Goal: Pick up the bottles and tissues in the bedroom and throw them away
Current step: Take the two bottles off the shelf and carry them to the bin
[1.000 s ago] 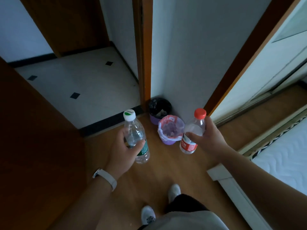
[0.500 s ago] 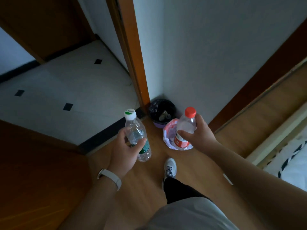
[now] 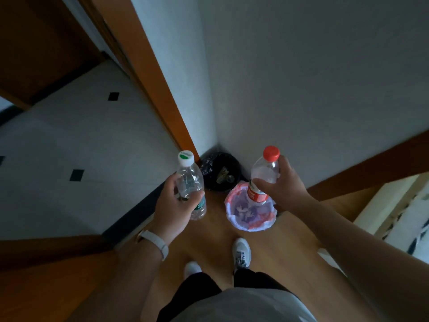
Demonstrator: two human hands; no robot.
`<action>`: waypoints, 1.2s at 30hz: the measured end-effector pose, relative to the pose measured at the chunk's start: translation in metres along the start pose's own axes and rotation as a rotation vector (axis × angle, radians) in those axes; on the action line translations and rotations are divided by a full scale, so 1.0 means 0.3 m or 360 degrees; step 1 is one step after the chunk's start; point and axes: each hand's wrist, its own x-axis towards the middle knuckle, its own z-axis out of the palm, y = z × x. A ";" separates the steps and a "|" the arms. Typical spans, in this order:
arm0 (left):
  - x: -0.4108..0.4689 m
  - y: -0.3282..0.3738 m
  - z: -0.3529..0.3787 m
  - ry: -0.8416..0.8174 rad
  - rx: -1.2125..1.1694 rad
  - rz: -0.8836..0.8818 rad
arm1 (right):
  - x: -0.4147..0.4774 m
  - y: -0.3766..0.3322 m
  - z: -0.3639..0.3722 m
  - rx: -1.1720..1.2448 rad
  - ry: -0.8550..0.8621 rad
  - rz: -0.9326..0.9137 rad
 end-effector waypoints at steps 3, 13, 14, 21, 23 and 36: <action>0.105 -0.010 0.018 -0.0059 0.0023 0.0018 | 0.047 0.023 0.030 0.0067 0.0024 0.0100; 0.574 -0.221 0.125 -0.0428 0.0099 -0.0149 | 0.307 0.068 0.333 0.0062 0.0072 0.0406; 0.624 -0.246 0.135 -0.0476 0.0112 -0.0148 | 0.335 0.073 0.373 0.0055 0.0104 0.0436; 1.019 -0.535 0.246 -0.0842 0.0344 -0.0051 | 0.588 0.200 0.694 0.0142 0.0197 0.0536; 1.123 -0.636 0.304 -0.0858 0.0359 -0.0055 | 0.671 0.284 0.804 0.0178 0.0229 0.0568; 1.411 -1.281 0.757 -0.0949 0.0423 0.0008 | 1.039 0.899 1.349 0.0250 0.0329 0.0668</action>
